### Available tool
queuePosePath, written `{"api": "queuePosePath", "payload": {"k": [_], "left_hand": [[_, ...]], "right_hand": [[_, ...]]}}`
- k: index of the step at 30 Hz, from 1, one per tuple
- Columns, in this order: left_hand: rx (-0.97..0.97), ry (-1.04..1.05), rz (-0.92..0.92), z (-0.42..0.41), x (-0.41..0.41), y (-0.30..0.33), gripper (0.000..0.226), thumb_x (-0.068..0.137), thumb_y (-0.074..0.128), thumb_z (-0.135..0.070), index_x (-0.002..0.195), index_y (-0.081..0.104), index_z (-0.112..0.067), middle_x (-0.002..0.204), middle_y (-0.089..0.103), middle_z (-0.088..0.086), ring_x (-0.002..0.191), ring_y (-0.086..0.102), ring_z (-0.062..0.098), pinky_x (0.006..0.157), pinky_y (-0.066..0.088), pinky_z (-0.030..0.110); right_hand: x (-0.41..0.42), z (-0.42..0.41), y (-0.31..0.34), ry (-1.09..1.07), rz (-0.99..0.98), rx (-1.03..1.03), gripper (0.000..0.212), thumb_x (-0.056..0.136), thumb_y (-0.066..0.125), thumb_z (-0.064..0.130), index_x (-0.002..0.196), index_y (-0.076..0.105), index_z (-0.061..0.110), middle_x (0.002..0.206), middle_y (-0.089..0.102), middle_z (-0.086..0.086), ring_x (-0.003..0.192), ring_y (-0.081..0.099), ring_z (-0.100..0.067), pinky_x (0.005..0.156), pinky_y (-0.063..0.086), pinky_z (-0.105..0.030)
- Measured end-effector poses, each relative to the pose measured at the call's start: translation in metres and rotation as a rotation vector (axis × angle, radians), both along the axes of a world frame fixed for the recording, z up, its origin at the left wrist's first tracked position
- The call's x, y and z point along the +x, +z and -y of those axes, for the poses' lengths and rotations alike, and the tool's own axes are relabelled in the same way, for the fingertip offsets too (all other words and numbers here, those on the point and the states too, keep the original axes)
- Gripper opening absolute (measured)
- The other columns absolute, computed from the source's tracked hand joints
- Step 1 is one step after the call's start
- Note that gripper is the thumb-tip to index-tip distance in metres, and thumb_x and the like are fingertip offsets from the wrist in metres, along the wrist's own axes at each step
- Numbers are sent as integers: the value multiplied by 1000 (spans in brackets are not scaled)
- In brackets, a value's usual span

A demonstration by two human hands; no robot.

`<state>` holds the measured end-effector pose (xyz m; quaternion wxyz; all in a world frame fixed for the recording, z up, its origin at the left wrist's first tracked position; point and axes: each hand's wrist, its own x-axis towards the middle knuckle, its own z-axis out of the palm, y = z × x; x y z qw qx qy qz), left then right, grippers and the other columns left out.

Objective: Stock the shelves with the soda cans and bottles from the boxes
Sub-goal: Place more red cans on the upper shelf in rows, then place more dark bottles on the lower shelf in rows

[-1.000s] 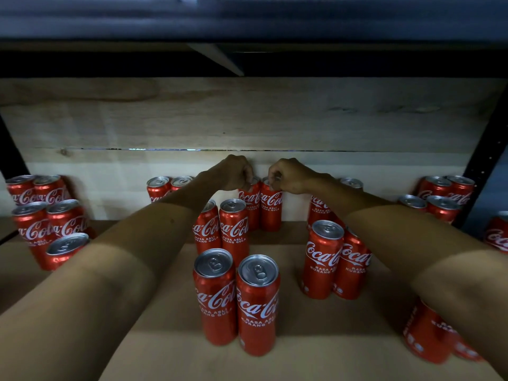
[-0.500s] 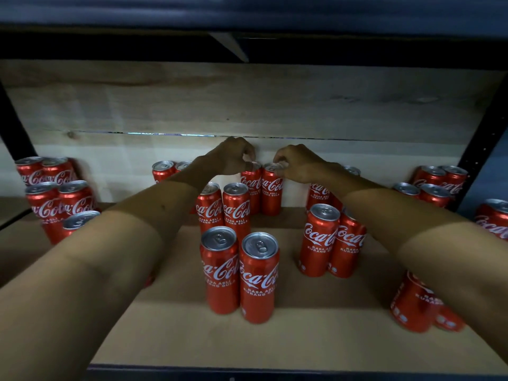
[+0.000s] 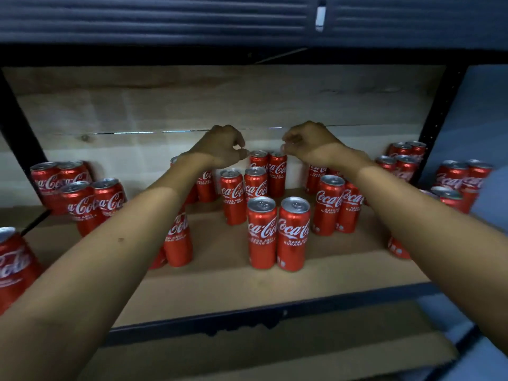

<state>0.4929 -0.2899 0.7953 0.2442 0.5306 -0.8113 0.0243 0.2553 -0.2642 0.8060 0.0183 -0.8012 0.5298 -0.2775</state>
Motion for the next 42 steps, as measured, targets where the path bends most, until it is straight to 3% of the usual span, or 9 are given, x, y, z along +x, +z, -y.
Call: {"api": "queuePosePath", "payload": {"k": [3,7,11,14,18,25,31,36,42], "left_hand": [[3,7,-19,-36,19,-13,36,88,59,-42,120,62,-26,131,58,5,123,49,24,100,43,35],[-82,8,-25,-97,31,-29,28,91,57,-35,115,65,-25,124,63,8,121,52,30,93,43,37],[-153,-101,-75,-141,44,-52,25,86,58,-28,105,70,-16,98,72,12,97,64,33,82,51,38],[-161,-145,-135,-170,52,-80,26,85,56,-32,99,71,-17,93,73,7,89,66,29,78,53,40],[-73,-166,-207,-203,56,-123,30,83,49,-37,93,72,-20,91,74,3,87,67,24,78,53,39],[127,-199,-190,-243,42,-205,24,83,51,-37,78,67,-19,68,70,-3,68,66,22,65,53,36],[439,-128,-44,-232,25,-287,20,86,54,-36,90,68,-22,87,72,2,86,67,25,74,55,39],[579,0,-54,-220,8,-339,17,88,59,-27,98,70,-19,99,72,4,97,66,27,83,54,38],[737,131,-116,-204,-13,-394,17,87,61,-22,101,69,-19,107,71,4,105,64,24,91,50,32]], "right_hand": [[14,-42,-4,-51,32,-42,36,93,64,35,116,69,8,119,69,-10,110,62,-24,96,48,-34],[31,-94,-21,-152,179,-74,45,88,61,50,116,69,16,120,69,-5,115,61,-22,101,47,-36],[51,-152,-45,-224,217,-291,32,90,61,29,112,71,7,115,72,-8,110,64,-23,97,46,-30],[65,-191,-75,-271,281,-399,25,90,62,19,108,72,5,110,72,-9,104,66,-22,91,43,-24],[73,-226,-126,-268,316,-429,21,89,61,15,106,71,6,108,72,-7,100,65,-24,89,49,-35],[69,-252,-222,-222,334,-201,17,85,62,15,93,74,6,91,73,-5,82,67,-19,76,53,-31],[43,-238,-299,-187,258,163,16,88,64,15,99,74,8,99,73,-7,92,68,-24,81,52,-31],[14,-218,-357,-201,199,481,21,91,61,22,109,71,16,103,74,-3,98,67,-20,86,54,-36],[-10,-195,-404,-211,170,659,22,90,61,21,110,69,15,99,73,-5,96,68,-24,86,55,-38]]}}
